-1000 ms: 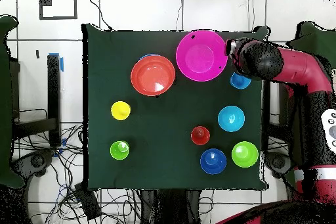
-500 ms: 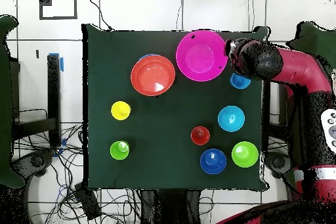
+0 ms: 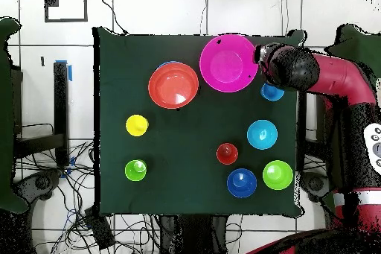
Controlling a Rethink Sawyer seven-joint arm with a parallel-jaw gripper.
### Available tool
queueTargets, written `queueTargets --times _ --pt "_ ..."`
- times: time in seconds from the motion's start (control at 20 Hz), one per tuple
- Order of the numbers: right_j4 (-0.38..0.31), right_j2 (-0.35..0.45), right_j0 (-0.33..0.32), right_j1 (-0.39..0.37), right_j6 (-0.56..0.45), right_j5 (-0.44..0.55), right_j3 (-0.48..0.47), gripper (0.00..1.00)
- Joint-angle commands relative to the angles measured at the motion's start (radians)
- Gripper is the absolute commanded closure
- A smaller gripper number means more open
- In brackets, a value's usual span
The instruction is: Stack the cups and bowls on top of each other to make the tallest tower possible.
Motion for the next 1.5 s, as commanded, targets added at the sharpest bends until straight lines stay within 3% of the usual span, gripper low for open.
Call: queueTargets --times 0.05,1.5 --pt "-0.032 -0.011 0.042 0.018 -0.150 0.008 0.077 0.00" --pt "-0.046 -0.057 0.078 -0.016 -0.062 -0.024 0.102 0.00"
